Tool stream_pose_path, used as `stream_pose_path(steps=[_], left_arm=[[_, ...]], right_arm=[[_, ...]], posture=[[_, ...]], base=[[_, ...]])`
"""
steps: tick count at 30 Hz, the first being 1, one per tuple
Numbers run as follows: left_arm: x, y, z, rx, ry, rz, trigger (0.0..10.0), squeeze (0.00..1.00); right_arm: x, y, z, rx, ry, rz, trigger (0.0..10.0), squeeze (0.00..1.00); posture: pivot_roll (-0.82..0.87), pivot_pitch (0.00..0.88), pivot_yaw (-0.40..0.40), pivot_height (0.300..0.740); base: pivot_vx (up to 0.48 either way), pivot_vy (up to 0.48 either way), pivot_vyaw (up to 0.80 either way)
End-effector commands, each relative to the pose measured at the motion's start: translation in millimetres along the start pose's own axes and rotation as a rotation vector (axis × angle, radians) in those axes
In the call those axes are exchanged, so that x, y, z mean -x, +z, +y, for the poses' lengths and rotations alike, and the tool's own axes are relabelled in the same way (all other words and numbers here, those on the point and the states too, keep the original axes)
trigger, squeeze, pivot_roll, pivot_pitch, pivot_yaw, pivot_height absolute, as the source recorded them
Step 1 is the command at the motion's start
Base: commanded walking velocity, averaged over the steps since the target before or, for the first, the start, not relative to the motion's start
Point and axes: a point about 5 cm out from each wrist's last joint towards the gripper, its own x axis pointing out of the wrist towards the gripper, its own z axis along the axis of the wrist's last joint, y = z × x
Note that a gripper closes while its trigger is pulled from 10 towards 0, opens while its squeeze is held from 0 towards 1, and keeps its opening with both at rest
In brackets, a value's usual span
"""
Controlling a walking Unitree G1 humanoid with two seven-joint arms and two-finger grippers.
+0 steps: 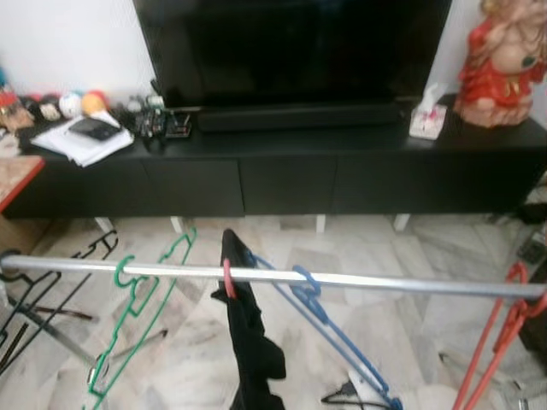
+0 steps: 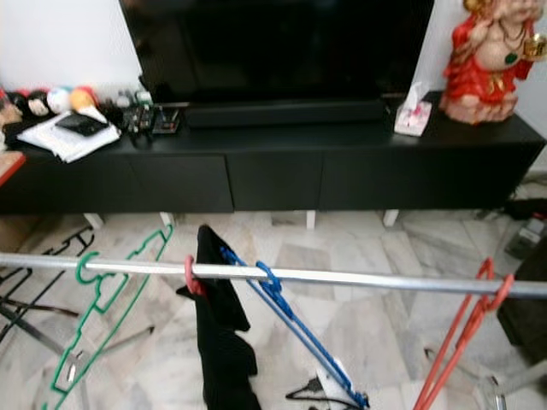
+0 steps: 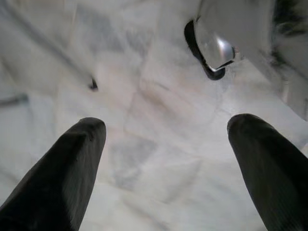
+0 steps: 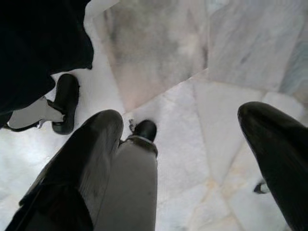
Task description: Hang hanger
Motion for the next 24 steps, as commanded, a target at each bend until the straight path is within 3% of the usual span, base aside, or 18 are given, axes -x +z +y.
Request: stream_pose_path(steps=[1,3,5,8,15,20,24], left_arm=[[-4.5,-9,8.9,0.057,0.075,0.051,10.0,0.0],[-8.0,-9,8.1,0.109,0.094,0.049,10.0,0.0],[-16.0,-8,8.6,0.237,0.141,0.034,10.0,0.0],[-24.5,-12,11.4,0.307,0.209,0.043,10.0,0.0],[-30.9,-4,21.4,0.418,0.281,-0.011,10.0,0.0],[-36.9,10,22.7,0.392,0.277,-0.046,10.0,0.0],[-39.4,20,28.6,0.447,0.294,-0.094,10.0,0.0]], right_arm=[[-0.8,4,4.2,0.003,0.01,-0.01,10.0,0.0],[-0.8,4,4.1,0.004,0.011,-0.011,10.0,0.0],[-0.8,5,3.8,0.003,0.009,-0.012,10.0,0.0],[-0.8,5,3.9,0.0,0.008,-0.012,10.0,0.0],[-0.8,6,3.5,-0.006,0.004,-0.011,10.0,0.0],[-0.8,5,3.2,-0.006,0.004,-0.01,10.0,0.0],[-0.8,5,3.1,-0.01,0.002,-0.011,10.0,0.0]], posture=[[0.0,0.0,0.051,0.74],[-0.01,0.0,0.047,0.74],[-0.01,0.0,0.045,0.74],[-0.01,0.0,0.043,0.74],[-0.01,0.0,0.035,0.74],[-0.01,0.0,0.034,0.74],[-0.03,0.0,0.034,0.74]], base=[[0.0,0.0,0.0],[0.0,0.0,0.0],[0.0,0.0,0.0],[0.0,0.0,0.0],[0.0,0.0,0.0],[0.0,0.0,0.0],[0.0,0.0,0.0]])
